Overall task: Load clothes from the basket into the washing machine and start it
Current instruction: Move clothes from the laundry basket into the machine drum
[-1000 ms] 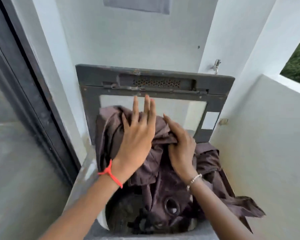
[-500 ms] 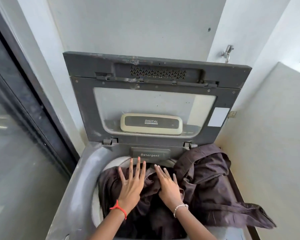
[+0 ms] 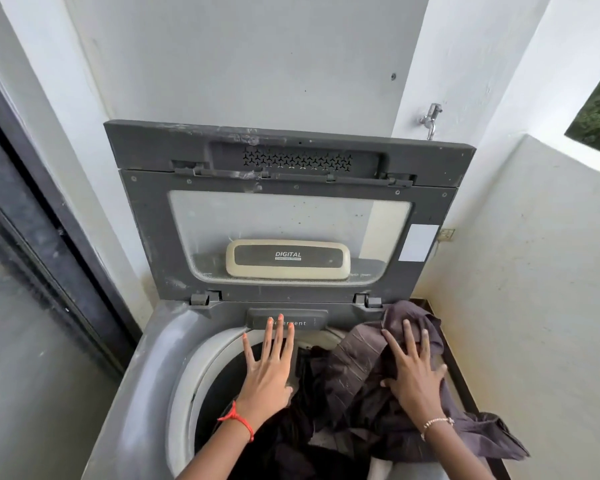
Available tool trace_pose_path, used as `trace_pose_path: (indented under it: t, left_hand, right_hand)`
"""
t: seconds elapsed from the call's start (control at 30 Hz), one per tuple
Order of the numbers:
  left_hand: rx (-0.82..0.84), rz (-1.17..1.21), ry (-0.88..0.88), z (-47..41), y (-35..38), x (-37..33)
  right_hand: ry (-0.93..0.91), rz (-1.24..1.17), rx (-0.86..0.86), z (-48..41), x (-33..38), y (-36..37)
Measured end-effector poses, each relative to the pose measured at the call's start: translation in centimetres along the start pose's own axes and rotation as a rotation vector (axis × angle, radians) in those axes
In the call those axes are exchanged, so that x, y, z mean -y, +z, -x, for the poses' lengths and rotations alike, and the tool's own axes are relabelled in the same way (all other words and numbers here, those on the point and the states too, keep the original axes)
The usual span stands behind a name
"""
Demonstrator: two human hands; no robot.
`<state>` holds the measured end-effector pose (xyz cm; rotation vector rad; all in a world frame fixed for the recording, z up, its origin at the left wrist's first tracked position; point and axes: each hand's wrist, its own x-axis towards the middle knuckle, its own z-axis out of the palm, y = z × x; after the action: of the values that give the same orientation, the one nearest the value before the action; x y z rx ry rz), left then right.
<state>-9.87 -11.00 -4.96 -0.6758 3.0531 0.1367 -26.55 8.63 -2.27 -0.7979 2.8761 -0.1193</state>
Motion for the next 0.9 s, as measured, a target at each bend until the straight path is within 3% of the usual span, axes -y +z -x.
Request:
trace_pose_path:
  t: [0.2, 0.33, 0.43, 0.53, 0.6, 0.67, 0.83, 0.9]
  left_hand:
    - [-0.003, 0.065, -0.020, 0.5, -0.9, -0.3]
    - [-0.033, 0.058, -0.017, 0.8, -1.6, 0.0]
    - [-0.166, 0.009, -0.004, 1.1, -2.4, 0.3]
    - [-0.157, -0.115, -0.057, 1.5, -3.0, 1.2]
    - [-0.229, -0.183, -0.088, 2.0, -2.8, 2.3]
    - [-0.196, -0.119, -0.097, 3.0, -2.9, 3.4]
    - [-0.066, 0.053, -0.114, 4.9, -3.0, 3.0]
    - [-0.012, 0.083, -0.073, 4.9, -3.5, 1.6]
  right_hand:
    - [-0.037, -0.070, -0.235, 0.4, 0.7, 1.5]
    - [-0.154, -0.450, -0.375, 1.9, 4.2, -0.3]
    - [-0.318, -0.735, -0.422, 4.0, 9.2, -2.5]
    - [-0.470, -0.976, -0.351, 5.3, 13.7, -3.8]
    - [-0.495, -1.087, -0.299, 5.1, 15.2, -3.9]
    - [-0.474, -1.100, -0.208, 4.5, 15.5, -3.0]
    - [-0.437, -0.660, 0.183, 4.1, 12.6, 1.2]
    - [-0.389, -0.572, 0.264, 4.6, 10.9, 1.9]
